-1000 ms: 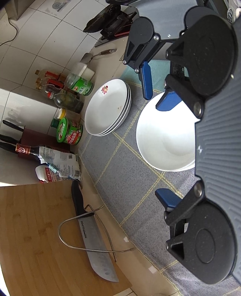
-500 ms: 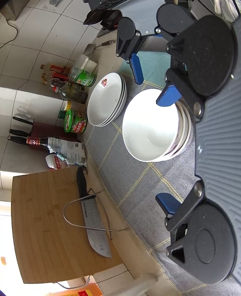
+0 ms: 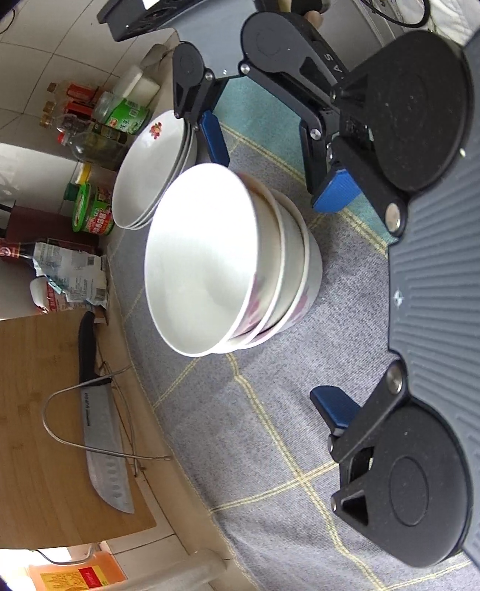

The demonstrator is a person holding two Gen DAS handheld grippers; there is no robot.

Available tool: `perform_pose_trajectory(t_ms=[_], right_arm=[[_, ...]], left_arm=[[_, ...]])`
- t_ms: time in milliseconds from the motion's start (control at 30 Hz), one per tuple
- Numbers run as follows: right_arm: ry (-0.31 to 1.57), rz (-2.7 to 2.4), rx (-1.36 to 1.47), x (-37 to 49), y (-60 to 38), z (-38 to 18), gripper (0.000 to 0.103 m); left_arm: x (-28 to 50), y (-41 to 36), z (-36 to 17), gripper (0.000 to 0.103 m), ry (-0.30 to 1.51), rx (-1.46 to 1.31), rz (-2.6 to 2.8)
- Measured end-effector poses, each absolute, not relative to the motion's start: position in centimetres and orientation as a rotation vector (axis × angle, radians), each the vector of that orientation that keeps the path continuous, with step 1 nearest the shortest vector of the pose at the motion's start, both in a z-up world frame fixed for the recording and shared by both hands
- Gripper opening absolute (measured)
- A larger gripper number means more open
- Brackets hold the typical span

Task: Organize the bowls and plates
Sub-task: 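Move both tools to opposite sides of the three-bowl stack, then grasp the bowl stack with the left tool while the right tool grasps its other side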

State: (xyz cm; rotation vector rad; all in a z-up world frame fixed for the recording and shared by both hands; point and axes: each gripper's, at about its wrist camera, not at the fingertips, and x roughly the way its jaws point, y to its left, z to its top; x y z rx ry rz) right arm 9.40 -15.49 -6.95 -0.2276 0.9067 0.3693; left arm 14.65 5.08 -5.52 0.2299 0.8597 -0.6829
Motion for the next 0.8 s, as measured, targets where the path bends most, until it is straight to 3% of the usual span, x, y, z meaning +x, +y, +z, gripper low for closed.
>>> perform_pose_trajectory(t_ms=[333,800], right_arm=[[0.937,0.441,-0.231,10.3,-16.3,-8.9,0.103],[0.938,0.429,-0.223,10.2,-16.3,-8.9,0.103]], left_arm=[[15.5,3.0,-7.9,0.101,0.923,0.280,-0.655],[15.5,3.7,-8.8,0.103,0.769,0.360,-0.766]])
